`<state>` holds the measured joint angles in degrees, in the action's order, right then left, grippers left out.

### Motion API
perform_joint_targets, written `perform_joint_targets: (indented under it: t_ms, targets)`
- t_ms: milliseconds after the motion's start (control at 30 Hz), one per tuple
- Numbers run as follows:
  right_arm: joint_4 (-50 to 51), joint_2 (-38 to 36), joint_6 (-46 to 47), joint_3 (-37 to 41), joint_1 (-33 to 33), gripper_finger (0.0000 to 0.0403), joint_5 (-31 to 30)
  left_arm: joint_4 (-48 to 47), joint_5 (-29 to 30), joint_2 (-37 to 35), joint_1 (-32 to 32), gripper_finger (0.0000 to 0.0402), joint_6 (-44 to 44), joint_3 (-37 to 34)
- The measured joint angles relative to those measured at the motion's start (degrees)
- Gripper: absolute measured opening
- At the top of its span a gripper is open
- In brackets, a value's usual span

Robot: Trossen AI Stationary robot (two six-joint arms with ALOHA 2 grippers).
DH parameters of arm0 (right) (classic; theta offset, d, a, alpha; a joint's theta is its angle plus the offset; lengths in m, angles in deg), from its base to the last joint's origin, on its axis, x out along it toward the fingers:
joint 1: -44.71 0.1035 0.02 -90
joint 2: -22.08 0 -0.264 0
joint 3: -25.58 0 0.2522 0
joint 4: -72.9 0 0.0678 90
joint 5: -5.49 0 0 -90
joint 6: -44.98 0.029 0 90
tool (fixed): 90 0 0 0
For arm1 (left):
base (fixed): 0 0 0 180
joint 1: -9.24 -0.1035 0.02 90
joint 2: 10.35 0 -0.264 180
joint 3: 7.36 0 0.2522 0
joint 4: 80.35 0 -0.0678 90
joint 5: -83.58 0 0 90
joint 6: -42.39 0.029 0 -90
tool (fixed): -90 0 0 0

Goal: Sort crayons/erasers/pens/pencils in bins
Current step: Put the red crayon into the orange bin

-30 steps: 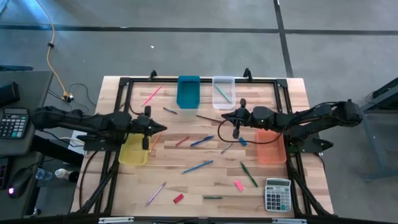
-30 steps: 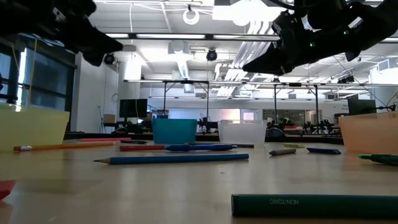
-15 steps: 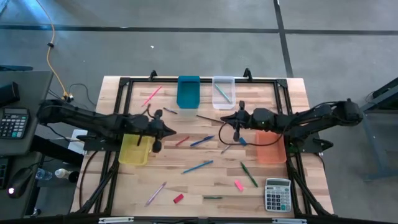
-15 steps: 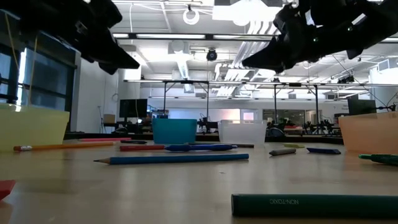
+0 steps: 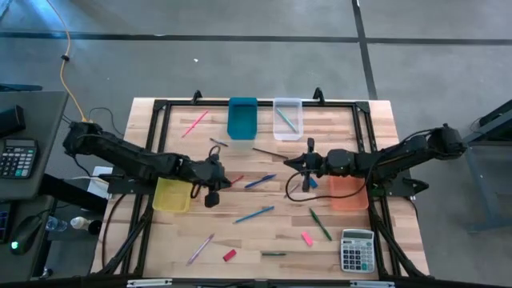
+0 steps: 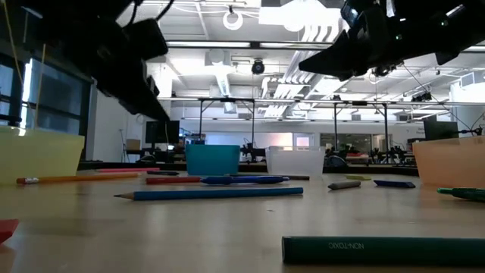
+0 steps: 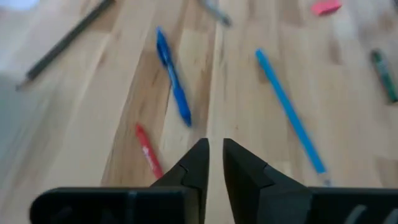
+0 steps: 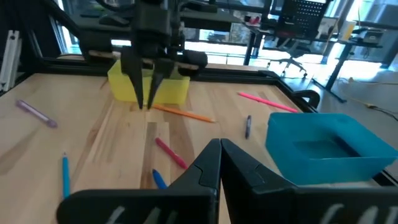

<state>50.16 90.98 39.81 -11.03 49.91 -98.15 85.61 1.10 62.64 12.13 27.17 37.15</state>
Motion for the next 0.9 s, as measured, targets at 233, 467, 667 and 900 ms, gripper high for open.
perform_joint_targets:
  t_ms: [233, 467, 667, 900]
  targets:
    - [-0.18, 0.00, -0.26, 0.00, 0.23, 0.0000, -0.12, 0.67, 3.15, 7.54, -1.00, 0.0093, -2.12, 0.16]
    - [-0.18, 0.00, -0.26, 0.00, 0.23, 0.0000, -0.13, 1.90, 3.09, 12.54, -2.73, 0.0113, -2.65, 0.14]
    - [-0.21, 0.00, -0.26, 0.00, 0.21, 0.0000, -0.14, 2.07, 2.14, 14.63, -3.60, 0.0113, -2.58, 0.14]
    - [-0.24, 0.00, -0.26, 0.00, 0.21, 0.0000, -0.17, 2.01, 1.73, 16.26, -3.62, 0.0113, -1.18, 0.21]
